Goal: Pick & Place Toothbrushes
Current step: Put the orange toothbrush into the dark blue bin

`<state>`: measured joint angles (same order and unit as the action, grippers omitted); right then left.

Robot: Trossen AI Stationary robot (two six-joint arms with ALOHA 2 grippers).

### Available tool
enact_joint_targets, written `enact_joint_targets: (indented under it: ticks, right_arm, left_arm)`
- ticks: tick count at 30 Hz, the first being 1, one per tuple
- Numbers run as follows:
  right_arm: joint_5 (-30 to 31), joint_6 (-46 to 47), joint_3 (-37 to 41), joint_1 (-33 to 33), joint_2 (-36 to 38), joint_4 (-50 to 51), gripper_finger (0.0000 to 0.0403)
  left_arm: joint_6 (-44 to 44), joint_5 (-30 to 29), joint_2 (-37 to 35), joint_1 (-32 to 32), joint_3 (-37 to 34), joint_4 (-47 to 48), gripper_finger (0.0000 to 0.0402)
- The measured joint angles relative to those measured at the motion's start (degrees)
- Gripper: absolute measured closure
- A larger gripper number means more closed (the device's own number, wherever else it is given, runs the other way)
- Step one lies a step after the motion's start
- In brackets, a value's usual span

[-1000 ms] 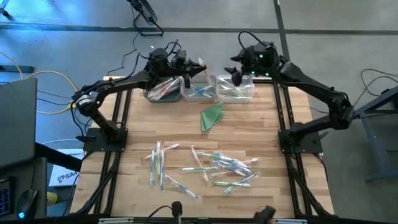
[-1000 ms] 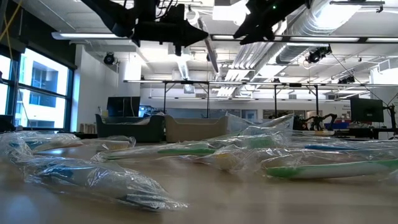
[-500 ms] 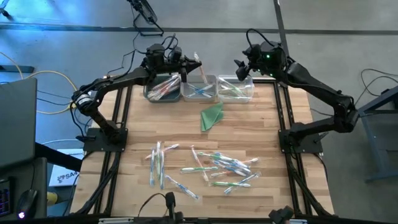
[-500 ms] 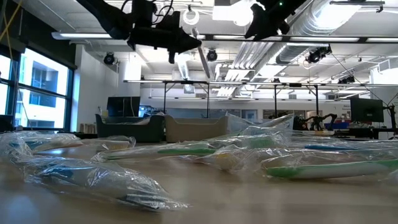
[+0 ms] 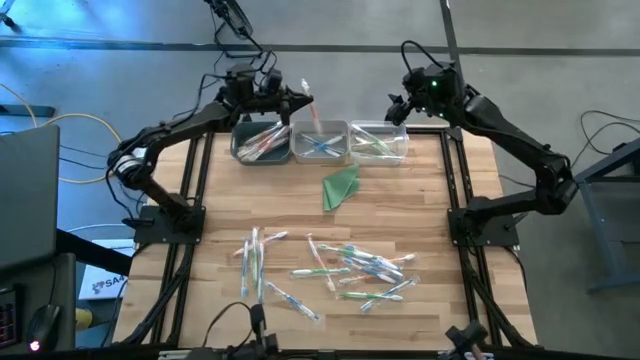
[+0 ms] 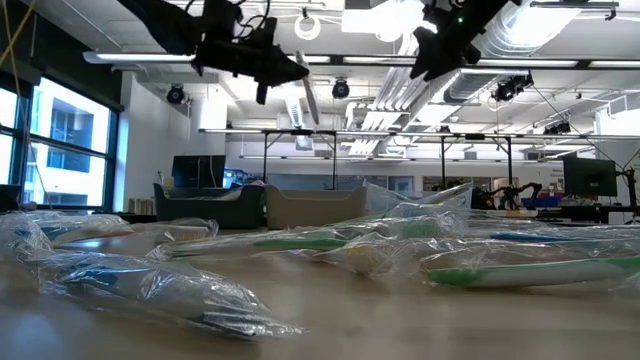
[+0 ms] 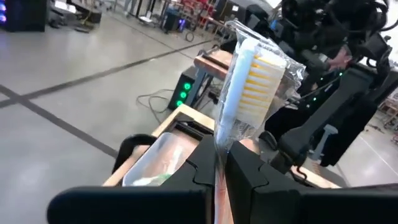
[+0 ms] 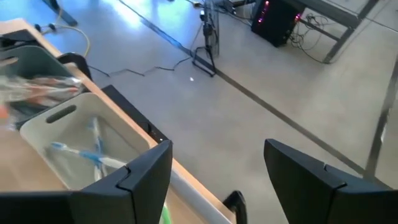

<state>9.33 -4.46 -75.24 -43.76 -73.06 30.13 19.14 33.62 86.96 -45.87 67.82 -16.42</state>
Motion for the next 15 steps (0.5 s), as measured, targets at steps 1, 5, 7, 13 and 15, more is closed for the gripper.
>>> enact_joint_targets:
  ticks: [1, 5, 7, 13, 15]
  right_arm:
    - [0.0, 0.0, 0.0, -0.4, 0.0, 0.0, 0.0156]
    - [-0.1, 0.1, 0.0, -1.5, 0.0, 0.0, 0.0156]
    - [-0.4, 0.1, 0.0, -2.1, 0.0, 0.0, 0.0156]
    - [-0.3, 0.2, 0.0, -3.3, 0.0, -0.1, 0.0156]
    - [-0.3, 0.3, 0.0, -3.3, 0.0, -0.1, 0.0156]
  left_arm:
    - [-0.7, -0.3, -0.7, 0.0, 0.0, 1.2, 0.0394]
    - [-3.6, -5.0, -3.2, 0.1, 0.0, 9.4, 0.0394]
    - [-5.4, -7.5, -4.5, 0.1, 0.0, 13.0, 0.0394]
    - [-8.6, -15.7, -6.4, 0.1, 0.0, 24.6, 0.0394]
    - [-9.2, -18.0, -7.1, 0.1, 0.0, 28.0, 0.0394]
